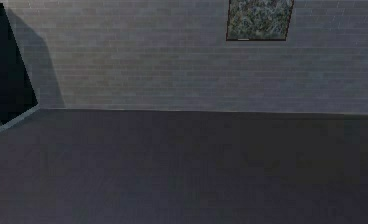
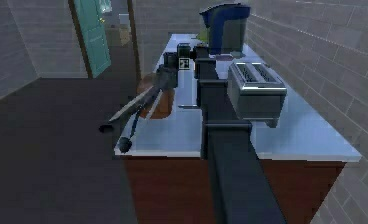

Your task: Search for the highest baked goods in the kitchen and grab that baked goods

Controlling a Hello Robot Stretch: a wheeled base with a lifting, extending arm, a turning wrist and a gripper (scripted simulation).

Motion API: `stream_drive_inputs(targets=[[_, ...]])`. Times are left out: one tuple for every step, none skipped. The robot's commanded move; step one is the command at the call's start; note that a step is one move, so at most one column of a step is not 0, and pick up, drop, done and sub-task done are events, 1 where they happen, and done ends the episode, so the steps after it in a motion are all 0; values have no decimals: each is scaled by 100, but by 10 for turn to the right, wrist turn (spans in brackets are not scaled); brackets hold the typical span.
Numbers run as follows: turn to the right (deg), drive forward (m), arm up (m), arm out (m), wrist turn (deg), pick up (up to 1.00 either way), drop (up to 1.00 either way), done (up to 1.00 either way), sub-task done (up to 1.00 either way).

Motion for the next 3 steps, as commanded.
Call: stream_drive_inputs(targets=[[0, 0, 0, 0, 450, 0, 0, 0, 0], [0, 0, 0, 0, 450, 0, 0, 0, 0], [0, 0, 0, 0, 390, 0, 0, 0, 0]])
